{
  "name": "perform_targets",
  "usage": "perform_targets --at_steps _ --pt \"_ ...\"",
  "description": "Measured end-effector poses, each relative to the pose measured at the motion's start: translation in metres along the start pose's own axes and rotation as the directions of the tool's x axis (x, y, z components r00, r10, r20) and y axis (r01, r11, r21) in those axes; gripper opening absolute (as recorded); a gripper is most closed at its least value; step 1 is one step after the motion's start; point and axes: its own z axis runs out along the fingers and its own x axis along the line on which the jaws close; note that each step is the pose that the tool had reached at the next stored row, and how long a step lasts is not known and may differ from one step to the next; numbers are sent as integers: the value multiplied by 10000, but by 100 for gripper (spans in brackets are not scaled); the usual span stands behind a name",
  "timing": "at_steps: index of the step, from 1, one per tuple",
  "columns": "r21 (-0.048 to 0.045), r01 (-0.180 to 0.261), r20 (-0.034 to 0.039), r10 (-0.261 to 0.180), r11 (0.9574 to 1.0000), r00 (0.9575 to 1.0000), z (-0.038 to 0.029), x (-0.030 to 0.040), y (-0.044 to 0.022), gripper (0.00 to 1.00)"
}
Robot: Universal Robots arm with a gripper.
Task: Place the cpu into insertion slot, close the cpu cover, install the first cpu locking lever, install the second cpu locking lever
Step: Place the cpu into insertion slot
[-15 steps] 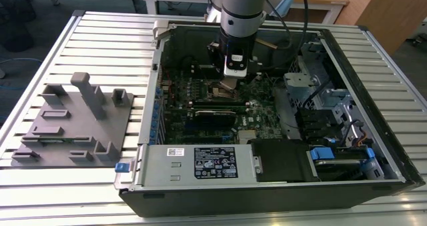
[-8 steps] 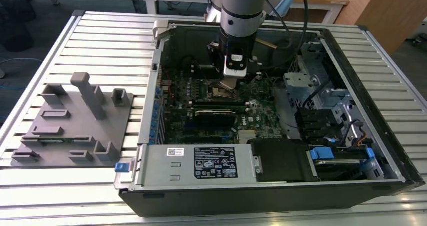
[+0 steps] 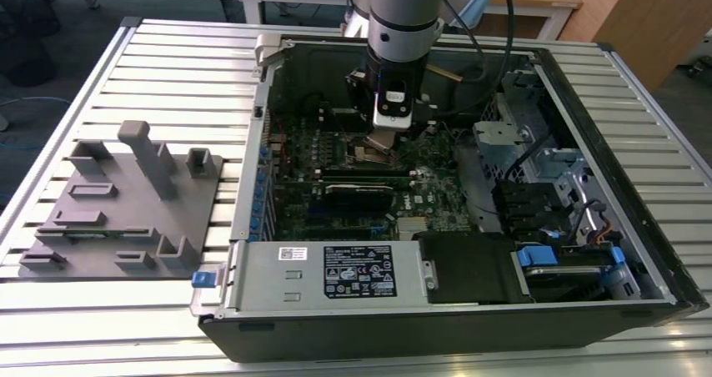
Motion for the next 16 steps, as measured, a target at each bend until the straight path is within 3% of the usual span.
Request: perform_targets --at_steps 16 --pt "-12 -783 70 783 9969 9969 3 1 -1 54"
